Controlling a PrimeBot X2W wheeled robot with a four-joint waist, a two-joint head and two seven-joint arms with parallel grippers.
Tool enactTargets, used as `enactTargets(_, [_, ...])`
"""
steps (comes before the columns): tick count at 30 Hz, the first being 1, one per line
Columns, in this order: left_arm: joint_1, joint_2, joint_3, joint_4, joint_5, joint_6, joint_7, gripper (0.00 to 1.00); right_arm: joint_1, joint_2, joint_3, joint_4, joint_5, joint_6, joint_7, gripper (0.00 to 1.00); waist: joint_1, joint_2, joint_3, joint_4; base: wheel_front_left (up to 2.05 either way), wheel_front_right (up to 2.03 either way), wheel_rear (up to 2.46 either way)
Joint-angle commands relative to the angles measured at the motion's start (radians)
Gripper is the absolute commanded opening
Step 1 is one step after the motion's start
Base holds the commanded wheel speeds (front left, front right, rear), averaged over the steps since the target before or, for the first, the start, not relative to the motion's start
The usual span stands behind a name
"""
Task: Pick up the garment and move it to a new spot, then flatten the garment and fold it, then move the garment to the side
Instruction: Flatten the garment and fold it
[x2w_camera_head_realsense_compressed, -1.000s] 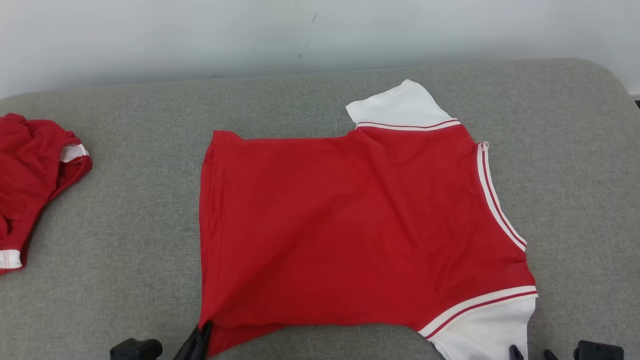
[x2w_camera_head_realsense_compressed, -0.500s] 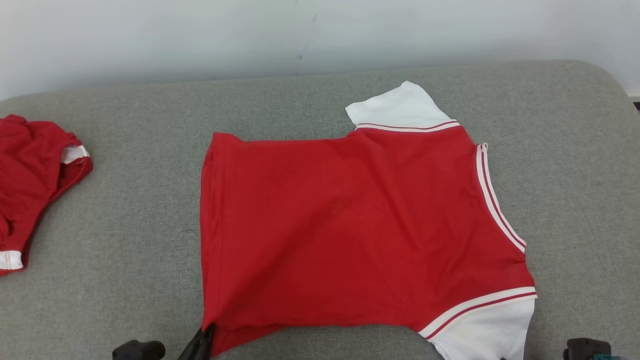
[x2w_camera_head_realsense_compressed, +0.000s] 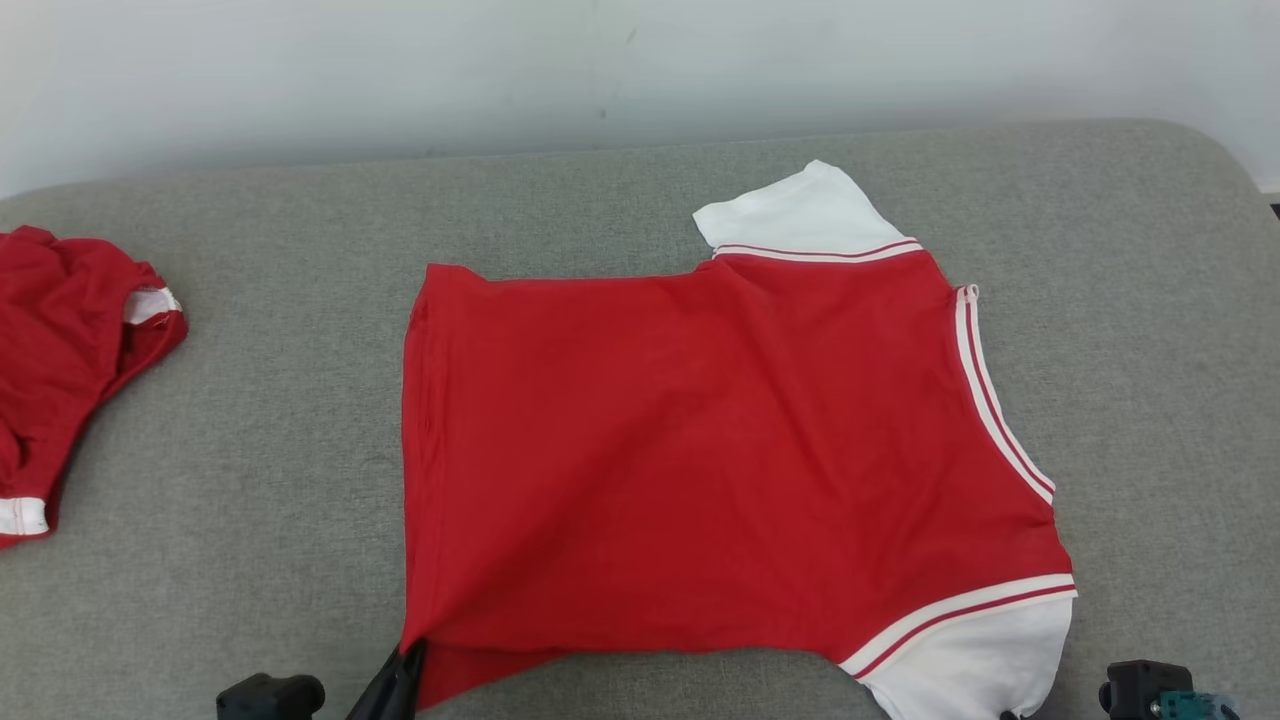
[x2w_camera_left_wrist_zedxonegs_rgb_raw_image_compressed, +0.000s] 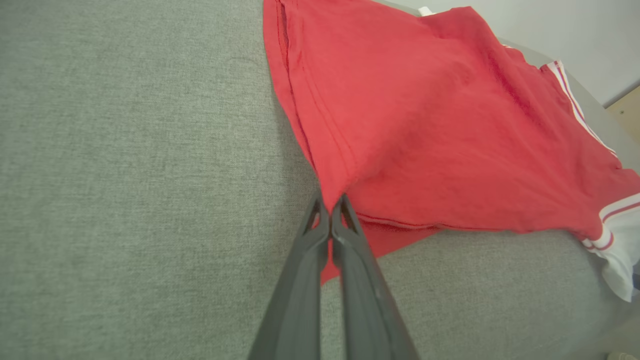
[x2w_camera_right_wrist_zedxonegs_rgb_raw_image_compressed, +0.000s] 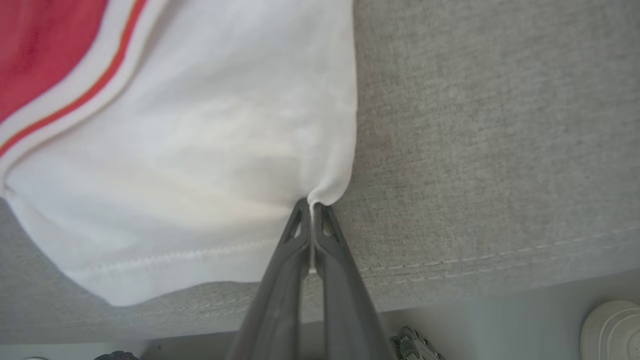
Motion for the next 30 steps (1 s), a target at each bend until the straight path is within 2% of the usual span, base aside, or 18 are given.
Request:
enactTargets(1, [0.006,0.004,0.000,-0.005,0.001,0.004,0.003,0.00,-0.041,0.011,0.001,-0.007,-0.006,0.005,-0.023,0.00,0.0001,0.0000,-0.004,0.005,0.00,0.00,0.00])
enactTargets(5, [0.013,-0.005,0.009,-0.024,-0.014,0.008,-0.012,0.00,-0.030,0.013,-0.033,-0.060,0.015,0.005,-0.056,0.00,0.0001,0.0000,-0.015,0.011,0.00,0.00,0.00])
enactTargets(8, [0.017,-0.017,0.019,-0.046,-0.049,0.002,-0.017,0.00,0.005,0.022,-0.067,-0.131,0.074,0.004,-0.058,0.00,0.0001,0.0000,-0.024,0.012,0.00,0.00,0.00])
enactTargets(11, [0.019,-0.020,0.023,-0.069,-0.075,-0.005,-0.007,0.00,0.045,0.031,-0.111,-0.231,0.130,0.004,-0.017,0.00,0.0001,0.0000,-0.033,0.012,0.00,0.00,0.00])
enactTargets(12, [0.019,-0.020,0.023,-0.069,-0.075,-0.005,-0.007,0.00,0.045,0.031,-0.111,-0.231,0.130,0.004,-0.017,0.00,0.0001,0.0000,-0.033,0.012,0.00,0.00,0.00])
enactTargets(21, [0.060,-0.005,0.041,-0.142,-0.121,-0.016,0.000,0.00,0.162,0.042,-0.235,-0.512,0.213,0.004,0.123,0.00,0.0001,0.0000,-0.038,-0.008,0.00,0.00,0.00])
enactTargets(26, [0.055,0.001,0.038,-0.143,-0.130,-0.020,-0.004,0.00,0.134,0.042,-0.229,-0.551,0.273,0.004,0.135,0.00,0.0001,0.0000,-0.037,-0.014,0.00,0.00,0.00])
enactTargets(30, [0.014,-0.001,0.025,-0.136,-0.137,-0.026,0.009,0.00,0.077,0.042,-0.188,-0.549,0.265,0.004,0.155,0.00,0.0001,0.0000,-0.028,-0.011,0.00,0.00,0.00])
